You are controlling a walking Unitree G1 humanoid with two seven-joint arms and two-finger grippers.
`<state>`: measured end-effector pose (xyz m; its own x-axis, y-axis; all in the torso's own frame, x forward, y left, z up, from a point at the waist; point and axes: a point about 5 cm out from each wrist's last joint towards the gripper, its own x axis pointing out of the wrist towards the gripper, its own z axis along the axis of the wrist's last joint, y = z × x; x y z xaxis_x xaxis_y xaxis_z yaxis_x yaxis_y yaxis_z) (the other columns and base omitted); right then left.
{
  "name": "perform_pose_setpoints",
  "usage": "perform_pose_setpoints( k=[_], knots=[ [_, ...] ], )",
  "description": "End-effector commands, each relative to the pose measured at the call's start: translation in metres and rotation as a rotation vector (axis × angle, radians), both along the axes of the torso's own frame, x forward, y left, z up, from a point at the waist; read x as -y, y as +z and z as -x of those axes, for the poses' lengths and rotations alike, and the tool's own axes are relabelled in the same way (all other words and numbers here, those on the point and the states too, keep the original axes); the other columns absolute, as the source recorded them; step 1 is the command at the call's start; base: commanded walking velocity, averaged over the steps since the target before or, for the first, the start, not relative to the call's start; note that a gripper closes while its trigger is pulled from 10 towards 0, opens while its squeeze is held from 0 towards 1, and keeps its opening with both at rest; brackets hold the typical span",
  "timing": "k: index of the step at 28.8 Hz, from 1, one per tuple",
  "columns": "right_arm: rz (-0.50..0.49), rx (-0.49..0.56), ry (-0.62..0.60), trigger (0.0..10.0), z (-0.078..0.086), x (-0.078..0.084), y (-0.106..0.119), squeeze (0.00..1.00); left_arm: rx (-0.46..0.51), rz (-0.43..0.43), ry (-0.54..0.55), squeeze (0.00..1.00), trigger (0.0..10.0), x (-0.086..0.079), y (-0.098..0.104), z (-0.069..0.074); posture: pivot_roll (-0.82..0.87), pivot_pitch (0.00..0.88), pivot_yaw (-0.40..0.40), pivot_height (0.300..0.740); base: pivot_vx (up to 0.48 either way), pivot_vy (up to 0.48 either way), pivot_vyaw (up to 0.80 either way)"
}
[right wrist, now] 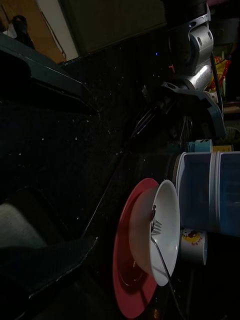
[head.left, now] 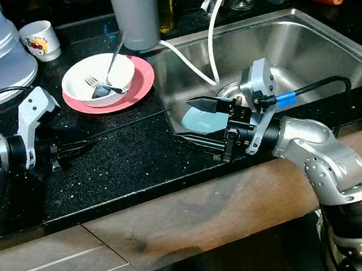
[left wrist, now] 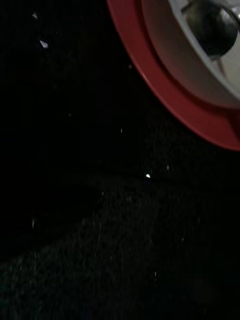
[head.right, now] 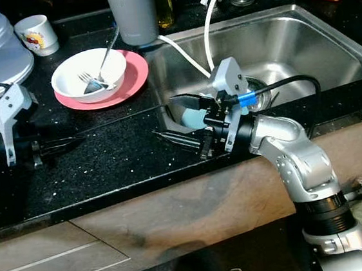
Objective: Kitchen organization
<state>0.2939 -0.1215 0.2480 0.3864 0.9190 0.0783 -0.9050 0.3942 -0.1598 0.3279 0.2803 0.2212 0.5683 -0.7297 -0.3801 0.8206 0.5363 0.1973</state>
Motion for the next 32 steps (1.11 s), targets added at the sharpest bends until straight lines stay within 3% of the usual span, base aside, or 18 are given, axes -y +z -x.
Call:
perform_pose_setpoints(
  k=[1, 10, 20, 24, 25, 30, 32],
  knots=[
    [0.014, 0.002, 0.007, 10.0, 0.001, 0.000, -0.001, 0.00, -0.149, -0.079, 0.021, 0.00, 0.0, -0.010, -0.027, 0.011, 0.04, 0.116, 0.023, 0.740, 0.000, 0.000, 0.00],
    [0.017, 0.004, 0.006, 10.0, 0.001, 0.000, -0.001, 0.00, -0.146, -0.067, -0.018, 0.00, 0.0, -0.004, -0.022, 0.014, 0.04, 0.116, 0.022, 0.740, 0.000, 0.000, 0.00],
    [0.015, 0.007, 0.005, 10.0, 0.001, 0.001, 0.001, 0.00, -0.103, 0.002, -0.151, 0.00, 0.0, 0.029, -0.008, 0.019, 0.04, 0.119, 0.021, 0.740, 0.000, 0.000, 0.00],
    [0.014, 0.008, 0.003, 10.0, 0.001, 0.001, 0.001, 0.00, -0.053, 0.031, -0.192, 0.00, 0.0, 0.048, -0.002, 0.016, 0.04, 0.123, 0.020, 0.740, 0.000, 0.000, 0.00],
    [0.013, 0.011, -0.003, 10.0, 0.000, 0.001, 0.002, 0.00, -0.005, 0.057, -0.194, 0.00, 0.0, 0.057, 0.003, 0.012, 0.04, 0.125, 0.021, 0.740, 0.000, 0.000, 0.00],
    [0.016, 0.019, -0.097, 10.0, -0.007, 0.008, 0.002, 0.00, 0.172, 0.120, -0.094, 0.00, 0.0, 0.087, 0.018, -0.006, 0.03, 0.127, 0.022, 0.740, 0.000, 0.000, 0.00],
    [0.019, 0.021, -0.131, 10.0, -0.010, 0.011, 0.001, 0.00, 0.194, 0.115, -0.063, 0.00, 0.0, 0.091, 0.020, -0.010, 0.03, 0.132, 0.027, 0.740, 0.000, 0.000, 0.00]
  ],
)
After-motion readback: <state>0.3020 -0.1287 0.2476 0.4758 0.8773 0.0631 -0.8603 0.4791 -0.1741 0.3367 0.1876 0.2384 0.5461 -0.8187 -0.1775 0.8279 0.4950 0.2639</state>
